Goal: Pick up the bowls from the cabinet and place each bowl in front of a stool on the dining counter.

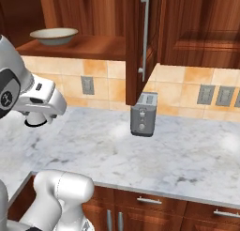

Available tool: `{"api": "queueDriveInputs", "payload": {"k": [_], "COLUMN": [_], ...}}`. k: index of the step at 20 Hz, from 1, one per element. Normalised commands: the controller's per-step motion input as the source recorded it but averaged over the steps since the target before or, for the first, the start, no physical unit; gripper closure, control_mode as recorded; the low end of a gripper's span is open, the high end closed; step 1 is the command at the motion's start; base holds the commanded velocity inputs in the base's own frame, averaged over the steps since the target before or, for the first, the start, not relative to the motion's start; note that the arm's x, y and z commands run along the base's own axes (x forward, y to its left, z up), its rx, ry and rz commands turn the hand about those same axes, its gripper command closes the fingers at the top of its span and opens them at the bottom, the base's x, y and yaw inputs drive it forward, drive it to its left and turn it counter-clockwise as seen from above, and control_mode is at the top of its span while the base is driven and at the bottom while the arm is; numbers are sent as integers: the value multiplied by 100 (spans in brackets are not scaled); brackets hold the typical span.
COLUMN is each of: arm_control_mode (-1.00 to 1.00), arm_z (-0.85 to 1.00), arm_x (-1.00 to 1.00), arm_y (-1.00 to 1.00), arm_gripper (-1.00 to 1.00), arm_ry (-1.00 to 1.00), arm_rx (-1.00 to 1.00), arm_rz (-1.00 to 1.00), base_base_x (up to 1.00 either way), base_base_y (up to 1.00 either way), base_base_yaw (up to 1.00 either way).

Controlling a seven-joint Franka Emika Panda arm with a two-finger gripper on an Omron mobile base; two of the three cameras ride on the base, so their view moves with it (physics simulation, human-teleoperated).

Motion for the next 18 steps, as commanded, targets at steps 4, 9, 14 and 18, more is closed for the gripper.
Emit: {"api": "queueDriveInputs", "payload": {"k": [4,9,14,18], "arm_control_mode": [-100,-100,-100,-100], "arm_z": [24,72,72,57], "arm_x": [4,0,5,26], "arm_y": [28,15,8,17], "arm_gripper": [-100,-100,-100,-100], "arm_ry": [2,0,0,0], "arm_rx": [7,24,29,20], "arm_rz": [0,0,-3,-7], "base_base_x": [0,0,0,0], "base_base_y": [0,0,0,0], "base_base_yaw": [0,0,0,0]}}
